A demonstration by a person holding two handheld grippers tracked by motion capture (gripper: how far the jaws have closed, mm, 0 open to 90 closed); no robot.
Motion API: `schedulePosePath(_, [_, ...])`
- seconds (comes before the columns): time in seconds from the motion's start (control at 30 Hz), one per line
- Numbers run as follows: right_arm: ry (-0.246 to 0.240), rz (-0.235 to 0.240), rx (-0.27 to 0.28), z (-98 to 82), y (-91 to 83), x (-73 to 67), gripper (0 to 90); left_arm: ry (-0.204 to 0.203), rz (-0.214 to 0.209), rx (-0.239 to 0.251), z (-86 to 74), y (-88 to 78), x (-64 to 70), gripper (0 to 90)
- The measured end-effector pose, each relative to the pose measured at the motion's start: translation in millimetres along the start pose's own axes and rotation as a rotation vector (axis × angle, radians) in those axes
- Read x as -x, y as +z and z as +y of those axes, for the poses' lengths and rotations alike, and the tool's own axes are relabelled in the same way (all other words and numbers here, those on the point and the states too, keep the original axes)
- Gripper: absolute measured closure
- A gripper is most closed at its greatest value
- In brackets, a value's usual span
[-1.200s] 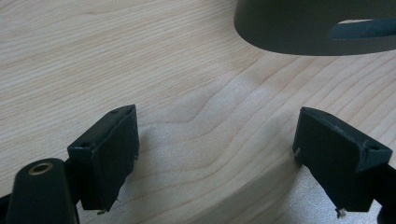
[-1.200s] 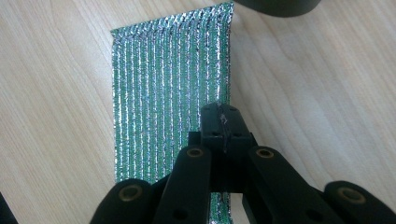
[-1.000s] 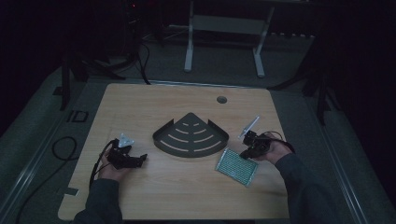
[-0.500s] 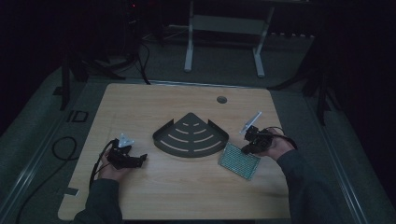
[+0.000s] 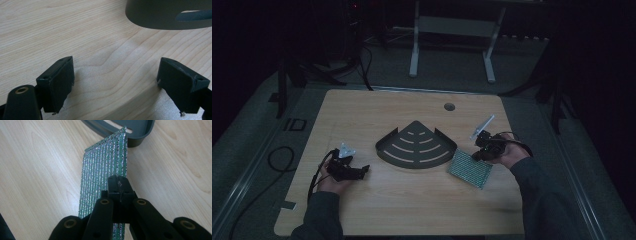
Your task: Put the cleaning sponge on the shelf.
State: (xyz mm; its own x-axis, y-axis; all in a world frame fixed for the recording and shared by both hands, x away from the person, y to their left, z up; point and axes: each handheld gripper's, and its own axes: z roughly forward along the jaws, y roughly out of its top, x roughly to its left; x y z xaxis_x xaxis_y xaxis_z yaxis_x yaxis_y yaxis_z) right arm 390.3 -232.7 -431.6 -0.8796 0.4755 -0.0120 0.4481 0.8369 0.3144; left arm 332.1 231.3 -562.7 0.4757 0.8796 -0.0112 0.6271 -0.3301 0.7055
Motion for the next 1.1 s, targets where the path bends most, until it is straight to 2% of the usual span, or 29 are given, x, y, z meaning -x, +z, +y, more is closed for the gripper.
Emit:
schedulePosePath(0.6, [-0.010,-0.012,0.006,8.1,-17.5,2.5,90.0,0.001,0.000,-0.001,0.0,0.0,-0.1,14.8])
schedulePosePath(1.1, [-0.007,-0.029,0.036,19.4,-29.8,7.3,90.0,-0.001,0.000,-0.001,0.1,0.0,0.0,14.8])
